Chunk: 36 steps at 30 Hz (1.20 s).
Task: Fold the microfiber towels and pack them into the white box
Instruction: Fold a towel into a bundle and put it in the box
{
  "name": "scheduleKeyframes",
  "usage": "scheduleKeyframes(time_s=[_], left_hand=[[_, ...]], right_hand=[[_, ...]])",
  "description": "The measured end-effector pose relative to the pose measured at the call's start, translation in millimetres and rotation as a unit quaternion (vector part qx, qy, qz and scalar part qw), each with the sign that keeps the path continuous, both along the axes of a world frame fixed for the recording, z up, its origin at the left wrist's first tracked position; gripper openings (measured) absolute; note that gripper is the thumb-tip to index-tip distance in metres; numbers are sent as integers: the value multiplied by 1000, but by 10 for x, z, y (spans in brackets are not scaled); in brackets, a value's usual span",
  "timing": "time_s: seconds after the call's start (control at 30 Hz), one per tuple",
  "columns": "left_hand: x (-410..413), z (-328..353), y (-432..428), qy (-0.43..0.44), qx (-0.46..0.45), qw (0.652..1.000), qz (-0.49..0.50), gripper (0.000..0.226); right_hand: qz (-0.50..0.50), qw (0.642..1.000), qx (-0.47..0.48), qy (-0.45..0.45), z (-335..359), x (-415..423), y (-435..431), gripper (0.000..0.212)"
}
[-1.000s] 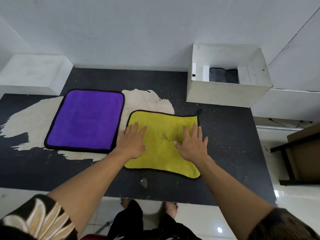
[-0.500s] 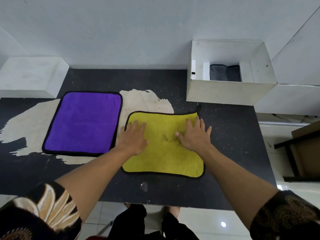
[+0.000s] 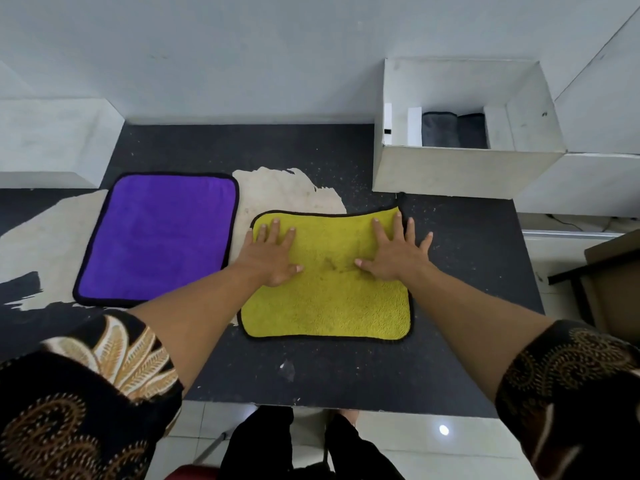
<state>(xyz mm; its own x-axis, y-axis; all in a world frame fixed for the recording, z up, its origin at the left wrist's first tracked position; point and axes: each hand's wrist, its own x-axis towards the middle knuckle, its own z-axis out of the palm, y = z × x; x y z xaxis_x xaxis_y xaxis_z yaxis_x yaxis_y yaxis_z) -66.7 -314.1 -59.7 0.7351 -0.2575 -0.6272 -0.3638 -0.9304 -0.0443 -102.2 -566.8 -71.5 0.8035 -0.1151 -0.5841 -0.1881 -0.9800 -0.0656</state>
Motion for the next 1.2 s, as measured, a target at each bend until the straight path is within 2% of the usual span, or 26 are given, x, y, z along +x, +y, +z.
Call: scheduleKeyframes(time_s=[0.1,0.17,0.23,0.4,0.6,0.83,0.93,1.1,1.2], left_hand=[[-146,19,69,-74,-62,995,14,84],[-367,39,159,-153,-115,981,-19,75],[-622,29,281,-182,-146,970,-69,67],[-1080,-105,585,-164,-159,970,-86,57],[-1373,-128,726,-184,-182,964,-66,48],[-1504,-131,813,-185,-182,963,-77,38],[-1449,-74,738,-170,-154,970,-76,36],[-1365,-43,653,-138,-96,982,-86,60],[-1367,-67,644,-150,-101,980,-83,53]], right_hand=[[-5,999,-8,-37,82,-57,31,102],[-16,992,8,-127,118,-223,74,99],[-7,981,22,-193,110,-485,120,90],[7,986,36,-163,-103,-1005,201,68],[-16,972,28,-232,-39,-1178,237,57],[-26,975,-4,-220,-44,-1460,225,46],[-12,975,5,-222,-28,-1506,202,47],[-1,976,22,-219,10,-1541,140,53],[-24,974,19,-223,28,-1558,121,54]])
